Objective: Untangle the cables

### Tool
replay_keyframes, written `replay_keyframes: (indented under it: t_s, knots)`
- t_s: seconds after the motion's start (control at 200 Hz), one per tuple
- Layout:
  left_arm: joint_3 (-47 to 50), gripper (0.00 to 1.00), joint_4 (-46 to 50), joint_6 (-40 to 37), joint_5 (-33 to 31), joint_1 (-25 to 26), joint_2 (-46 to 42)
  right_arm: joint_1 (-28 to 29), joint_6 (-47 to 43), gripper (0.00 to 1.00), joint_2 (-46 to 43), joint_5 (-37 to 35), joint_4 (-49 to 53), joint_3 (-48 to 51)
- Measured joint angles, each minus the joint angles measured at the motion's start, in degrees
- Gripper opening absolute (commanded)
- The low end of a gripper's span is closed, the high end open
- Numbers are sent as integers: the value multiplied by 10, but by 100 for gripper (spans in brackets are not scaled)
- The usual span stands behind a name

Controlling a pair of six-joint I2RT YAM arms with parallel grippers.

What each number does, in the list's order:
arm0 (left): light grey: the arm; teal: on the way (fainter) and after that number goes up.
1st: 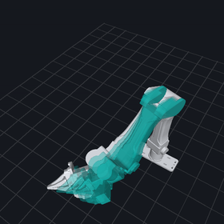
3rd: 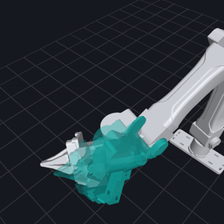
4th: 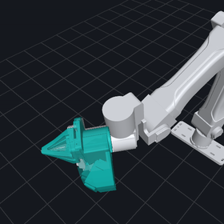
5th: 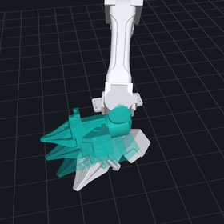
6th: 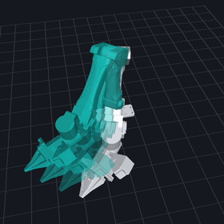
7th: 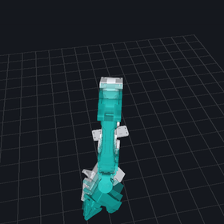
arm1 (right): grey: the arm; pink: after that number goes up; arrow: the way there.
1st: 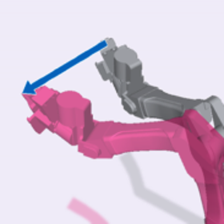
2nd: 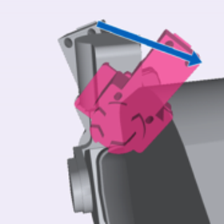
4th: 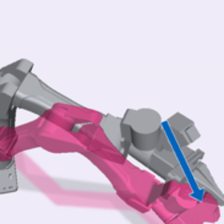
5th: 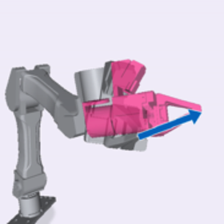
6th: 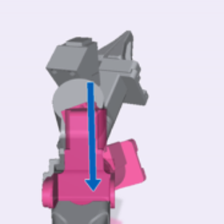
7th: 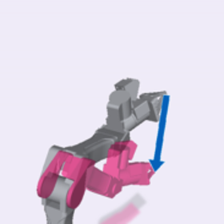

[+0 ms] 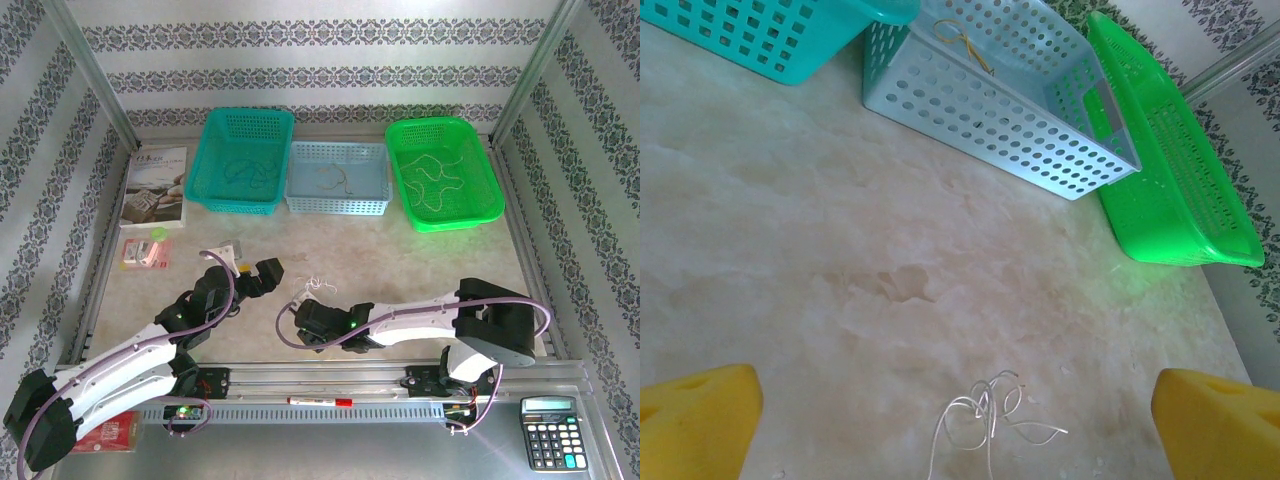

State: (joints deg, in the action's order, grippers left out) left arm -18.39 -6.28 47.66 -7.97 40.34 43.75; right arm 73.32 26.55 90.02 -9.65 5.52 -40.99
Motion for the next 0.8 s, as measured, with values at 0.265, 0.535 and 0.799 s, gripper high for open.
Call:
replay_keyframes:
  t_s: [0.265, 0.535, 0.799]
  knots:
    - [0, 100, 1, 4, 0, -3, 0, -12, 1, 14, 17, -1, -6, 0]
    - [0, 100, 1, 5, 2, -7, 0, -20, -2, 0, 16, -2, -9, 1]
    - [0, 100, 1, 5, 4, -7, 0, -66, -2, 0, -66, 46, -10, 5]
